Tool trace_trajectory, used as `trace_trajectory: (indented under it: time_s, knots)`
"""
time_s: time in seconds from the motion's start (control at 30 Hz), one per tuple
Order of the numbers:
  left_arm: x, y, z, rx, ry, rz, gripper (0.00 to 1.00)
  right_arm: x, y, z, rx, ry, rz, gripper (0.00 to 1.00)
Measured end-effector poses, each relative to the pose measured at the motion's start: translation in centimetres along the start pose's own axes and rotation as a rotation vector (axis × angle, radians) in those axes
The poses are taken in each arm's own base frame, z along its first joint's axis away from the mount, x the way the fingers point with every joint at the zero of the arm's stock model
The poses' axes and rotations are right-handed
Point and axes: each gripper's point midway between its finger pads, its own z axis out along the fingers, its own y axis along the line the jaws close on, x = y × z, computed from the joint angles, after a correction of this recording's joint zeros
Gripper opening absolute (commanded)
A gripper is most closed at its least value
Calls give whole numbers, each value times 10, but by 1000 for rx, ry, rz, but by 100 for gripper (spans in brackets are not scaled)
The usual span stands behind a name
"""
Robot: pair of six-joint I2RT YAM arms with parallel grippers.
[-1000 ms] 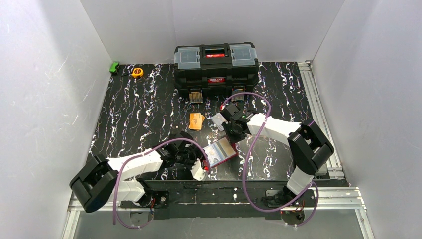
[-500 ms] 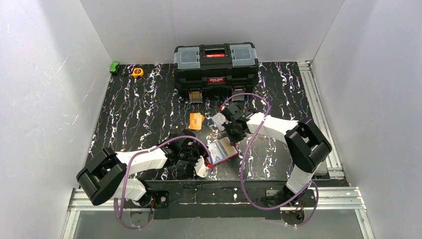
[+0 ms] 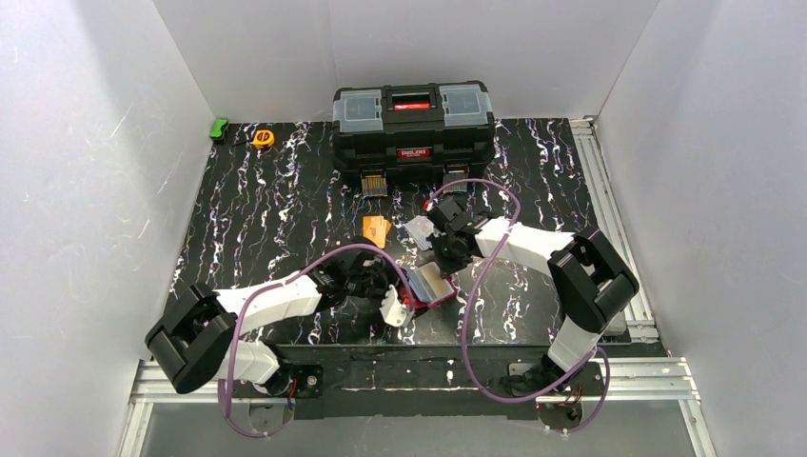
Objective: Put the credit cards into the card holder
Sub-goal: Close the card holder at the center of the board.
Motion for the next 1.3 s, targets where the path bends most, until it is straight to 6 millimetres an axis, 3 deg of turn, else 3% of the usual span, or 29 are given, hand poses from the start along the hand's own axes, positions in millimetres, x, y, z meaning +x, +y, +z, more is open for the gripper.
trace_trajectory:
  time_s: [0.3, 0.5, 0.87, 0.93, 1.1, 1.3]
  knots:
    - [-15, 26, 2, -61, -51, 7, 49, 0, 2, 0, -18, -13, 31, 12]
    - [-30, 51, 11, -113, -102, 33, 50, 5, 25, 0, -137, 5, 66, 11]
    - [-20, 19, 34, -18, -99, -4, 49, 35, 52, -7, -300, 70, 131, 11]
    - [-21, 17, 35, -11, -101, -4, 48, 37, 51, -9, -307, 74, 138, 9]
    - [-26, 1, 35, 37, -105, -12, 36, 46, 46, -13, -326, 93, 168, 8]
    - [-43, -29, 28, 155, -129, -36, 36, 49, 42, -18, -341, 97, 200, 11]
